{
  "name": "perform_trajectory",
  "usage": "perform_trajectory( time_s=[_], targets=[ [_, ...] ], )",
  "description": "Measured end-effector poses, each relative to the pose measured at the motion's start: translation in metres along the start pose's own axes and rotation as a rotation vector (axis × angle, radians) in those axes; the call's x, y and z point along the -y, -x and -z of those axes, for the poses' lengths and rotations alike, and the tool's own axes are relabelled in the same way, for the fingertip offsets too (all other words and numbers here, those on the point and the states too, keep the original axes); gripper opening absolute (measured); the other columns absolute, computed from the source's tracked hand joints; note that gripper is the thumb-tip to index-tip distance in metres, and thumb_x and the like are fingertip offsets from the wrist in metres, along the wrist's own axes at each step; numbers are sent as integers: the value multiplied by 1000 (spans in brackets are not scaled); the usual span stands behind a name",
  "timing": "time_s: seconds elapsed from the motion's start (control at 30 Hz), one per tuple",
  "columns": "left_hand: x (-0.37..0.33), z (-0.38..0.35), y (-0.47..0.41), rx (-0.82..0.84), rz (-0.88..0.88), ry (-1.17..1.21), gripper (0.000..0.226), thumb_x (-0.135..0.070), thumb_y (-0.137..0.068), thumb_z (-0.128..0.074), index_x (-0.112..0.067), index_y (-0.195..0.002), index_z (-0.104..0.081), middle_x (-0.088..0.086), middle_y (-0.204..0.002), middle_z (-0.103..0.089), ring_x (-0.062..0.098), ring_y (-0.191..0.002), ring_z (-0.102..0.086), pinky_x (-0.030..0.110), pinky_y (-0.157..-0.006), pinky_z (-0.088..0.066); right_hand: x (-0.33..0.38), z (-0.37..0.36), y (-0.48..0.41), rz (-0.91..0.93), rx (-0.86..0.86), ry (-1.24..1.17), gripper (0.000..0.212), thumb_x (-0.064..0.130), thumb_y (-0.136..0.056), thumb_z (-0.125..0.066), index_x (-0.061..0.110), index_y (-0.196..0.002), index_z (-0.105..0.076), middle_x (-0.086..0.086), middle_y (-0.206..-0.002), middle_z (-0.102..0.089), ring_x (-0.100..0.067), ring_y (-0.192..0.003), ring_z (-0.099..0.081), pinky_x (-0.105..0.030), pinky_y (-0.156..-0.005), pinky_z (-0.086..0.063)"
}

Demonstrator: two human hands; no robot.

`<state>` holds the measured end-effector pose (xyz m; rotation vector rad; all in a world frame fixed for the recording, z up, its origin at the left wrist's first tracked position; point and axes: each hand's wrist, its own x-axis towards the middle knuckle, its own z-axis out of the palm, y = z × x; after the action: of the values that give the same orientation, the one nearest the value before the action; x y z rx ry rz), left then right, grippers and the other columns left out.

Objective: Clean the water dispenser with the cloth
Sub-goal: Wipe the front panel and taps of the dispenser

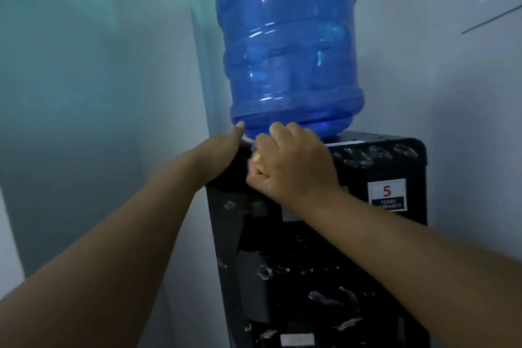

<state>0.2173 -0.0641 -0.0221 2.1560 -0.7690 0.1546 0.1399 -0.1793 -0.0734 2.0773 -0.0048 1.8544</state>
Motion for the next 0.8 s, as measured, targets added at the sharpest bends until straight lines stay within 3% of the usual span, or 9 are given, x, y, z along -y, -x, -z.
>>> perform_trajectory(
  time_s=[0.17, 0.33, 0.47, 0.6, 0.67, 0.8],
  targets=[
    [-17, -8, -5, -60, 35, -261, 60, -46, -105, -24, -4, -142, -47, 21, -150, -42, 36, -134, -43, 39, -110, -32, -54, 20, 13, 155, 19, 7, 17, 31, -72, -53, 14, -70, -52, -9, -70, -50, -30, -62, -50, -37, -53, -35],
    [-13, -12, -4, -93, 0, -484, 65, -51, -99, -20, -5, -130, -52, 25, -141, -49, 39, -123, -50, 38, -93, -38, -34, 21, 13, -75, 11, 37, 12, 26, -66, -55, 15, -65, -50, -8, -67, -47, -29, -61, -46, -37, -55, -30],
    [-21, -19, -3, -109, 6, -473, 57, -43, -104, -22, -4, -134, -50, 26, -144, -46, 39, -124, -48, 38, -93, -36, -89, 42, 31, 34, 35, 55, 14, 28, -71, -54, 15, -67, -50, -8, -69, -49, -31, -61, -48, -36, -54, -26],
    [-13, -15, 1, -121, 18, -435, 62, -48, -102, -18, -7, -134, -51, 24, -142, -48, 37, -120, -49, 37, -87, -34, -83, 45, 34, -171, 63, 99, 15, 26, -74, -54, 15, -67, -48, -8, -69, -47, -30, -63, -44, -36, -58, -26],
    [-19, -15, -1, -132, 18, -429, 57, -44, -104, -20, -6, -133, -52, 24, -141, -49, 37, -120, -49, 35, -85, -32, -76, 39, 28, -129, 80, 88, 17, 28, -75, -55, 15, -66, -48, -7, -68, -45, -27, -62, -41, -34, -59, -24],
    [-11, -16, -2, -135, -12, -405, 42, -38, -103, -20, -8, -111, -49, 26, -138, -49, 38, -115, -50, 35, -84, -32, -139, 66, 48, 2, 127, 92, 14, 26, -78, -56, 15, -72, -50, -9, -71, -46, -30, -63, -45, -38, -55, -33]
  ],
)
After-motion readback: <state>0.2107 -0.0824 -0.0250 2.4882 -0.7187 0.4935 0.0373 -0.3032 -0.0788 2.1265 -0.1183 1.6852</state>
